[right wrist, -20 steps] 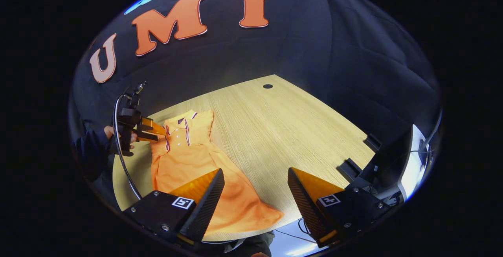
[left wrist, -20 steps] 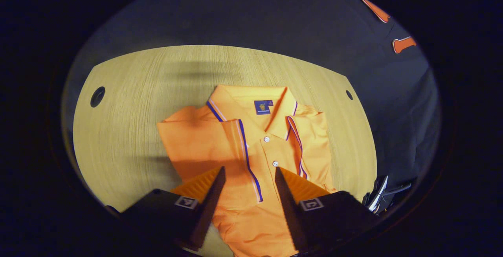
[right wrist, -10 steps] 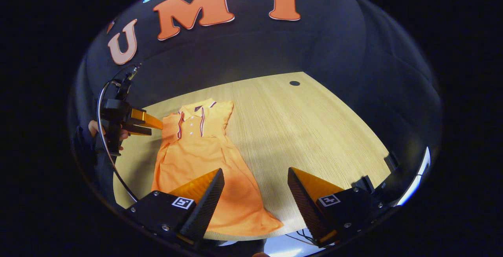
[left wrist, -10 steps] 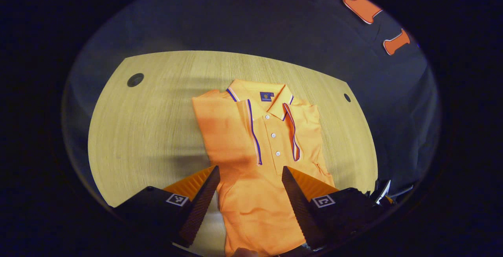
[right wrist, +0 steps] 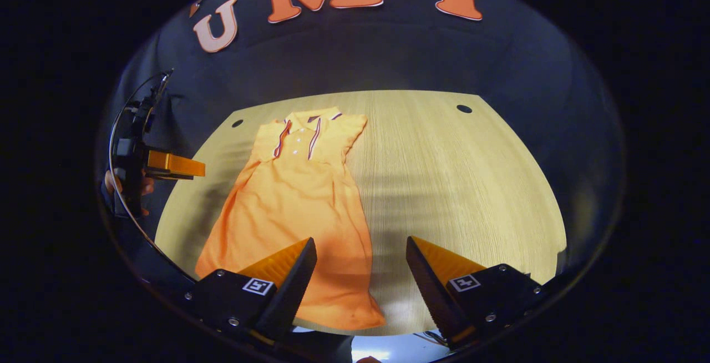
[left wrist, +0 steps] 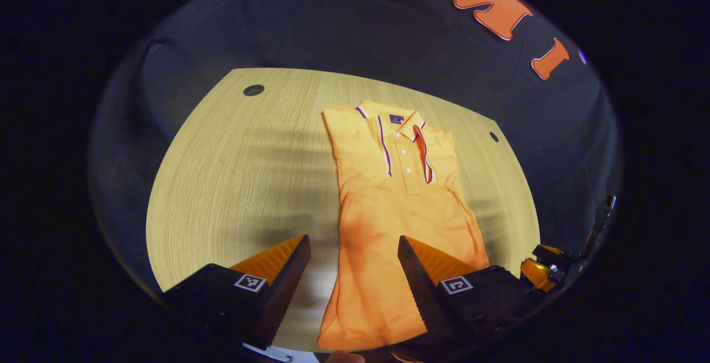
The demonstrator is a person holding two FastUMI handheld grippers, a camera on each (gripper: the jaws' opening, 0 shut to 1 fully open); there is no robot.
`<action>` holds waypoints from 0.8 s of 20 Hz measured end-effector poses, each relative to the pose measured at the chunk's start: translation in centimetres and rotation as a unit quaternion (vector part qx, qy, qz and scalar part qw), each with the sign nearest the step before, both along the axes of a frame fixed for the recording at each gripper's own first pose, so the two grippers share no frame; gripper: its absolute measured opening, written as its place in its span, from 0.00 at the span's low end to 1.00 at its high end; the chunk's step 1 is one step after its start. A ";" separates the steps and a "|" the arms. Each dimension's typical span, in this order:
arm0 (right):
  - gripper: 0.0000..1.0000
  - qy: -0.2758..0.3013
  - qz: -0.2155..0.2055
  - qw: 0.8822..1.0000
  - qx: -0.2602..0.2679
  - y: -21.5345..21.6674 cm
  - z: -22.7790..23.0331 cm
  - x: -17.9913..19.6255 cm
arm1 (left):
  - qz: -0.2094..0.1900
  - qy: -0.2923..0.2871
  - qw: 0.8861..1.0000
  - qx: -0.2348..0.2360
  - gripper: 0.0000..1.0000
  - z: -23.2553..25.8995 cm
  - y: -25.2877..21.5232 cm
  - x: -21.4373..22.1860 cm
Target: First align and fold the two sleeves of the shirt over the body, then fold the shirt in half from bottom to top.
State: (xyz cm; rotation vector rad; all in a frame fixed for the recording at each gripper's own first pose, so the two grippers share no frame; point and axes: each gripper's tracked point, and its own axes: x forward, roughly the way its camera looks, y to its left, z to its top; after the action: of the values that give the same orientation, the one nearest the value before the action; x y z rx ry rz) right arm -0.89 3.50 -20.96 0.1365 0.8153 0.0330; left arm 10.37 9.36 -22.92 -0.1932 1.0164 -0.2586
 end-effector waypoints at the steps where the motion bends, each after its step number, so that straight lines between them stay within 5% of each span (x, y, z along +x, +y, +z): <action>1: 0.99 0.005 0.011 1.000 0.000 0.1 -0.5 -0.4 | 0.003 0.008 1.000 0.005 0.98 -0.5 0.3 -1.6; 8: 0.99 0.039 0.050 0.998 0.001 1.4 -3.6 -3.7 | -0.006 0.043 0.998 0.041 0.98 -4.4 0.4 -10.3; 16: 0.99 0.072 0.067 0.995 -0.009 2.0 -7.1 -6.9 | -0.019 0.060 0.996 0.055 0.98 -7.5 -0.7 -14.9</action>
State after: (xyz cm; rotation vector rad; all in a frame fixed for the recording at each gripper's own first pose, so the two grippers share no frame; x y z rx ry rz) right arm -7.83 5.51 -28.08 0.0668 0.9674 0.1435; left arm -4.57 8.62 -30.39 -0.0906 1.1513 -0.2260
